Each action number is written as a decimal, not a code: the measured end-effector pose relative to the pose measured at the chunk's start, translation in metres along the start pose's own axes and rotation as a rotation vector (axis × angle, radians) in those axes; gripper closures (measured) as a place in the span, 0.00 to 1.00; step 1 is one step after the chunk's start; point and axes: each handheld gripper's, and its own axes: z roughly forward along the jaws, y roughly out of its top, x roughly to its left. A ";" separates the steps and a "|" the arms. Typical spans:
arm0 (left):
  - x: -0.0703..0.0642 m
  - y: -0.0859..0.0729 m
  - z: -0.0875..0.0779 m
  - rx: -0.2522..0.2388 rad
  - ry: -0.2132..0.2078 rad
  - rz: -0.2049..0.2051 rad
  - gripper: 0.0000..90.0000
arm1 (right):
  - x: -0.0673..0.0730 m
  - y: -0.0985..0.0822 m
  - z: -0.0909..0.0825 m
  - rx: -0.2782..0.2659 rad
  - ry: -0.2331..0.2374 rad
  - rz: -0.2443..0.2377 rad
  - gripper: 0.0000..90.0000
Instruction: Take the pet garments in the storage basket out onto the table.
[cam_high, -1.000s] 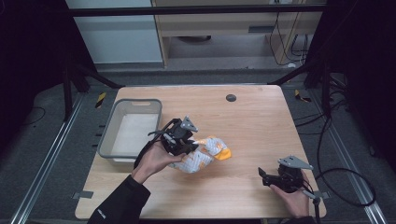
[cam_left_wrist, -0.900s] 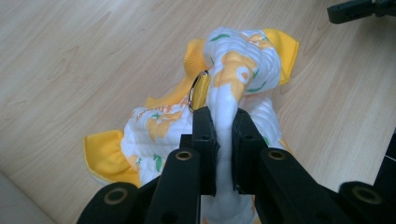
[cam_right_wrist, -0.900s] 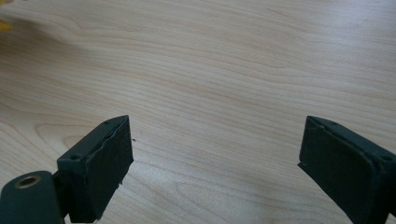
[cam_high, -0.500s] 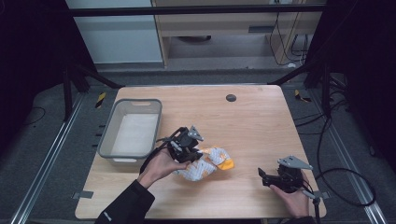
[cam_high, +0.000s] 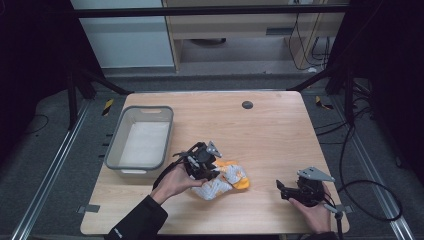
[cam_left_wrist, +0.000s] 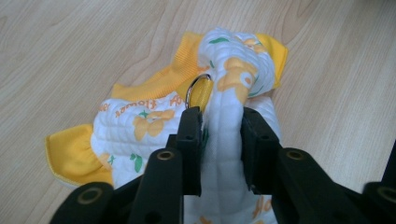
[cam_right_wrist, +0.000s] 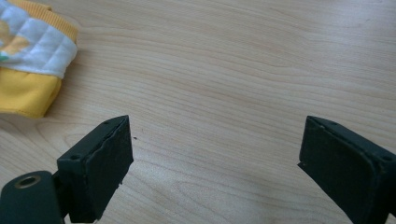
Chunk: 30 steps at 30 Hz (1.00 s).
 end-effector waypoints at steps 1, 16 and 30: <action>0.000 0.000 0.001 0.002 0.001 0.002 0.77 | 0.000 0.000 0.000 0.001 0.000 0.001 0.11; 0.003 -0.011 -0.002 -0.051 0.022 -0.026 0.47 | 0.000 0.000 0.000 0.002 -0.001 0.000 0.11; 0.003 -0.042 -0.030 -0.214 0.095 -0.073 0.34 | 0.000 -0.001 0.000 -0.008 -0.011 -0.001 0.10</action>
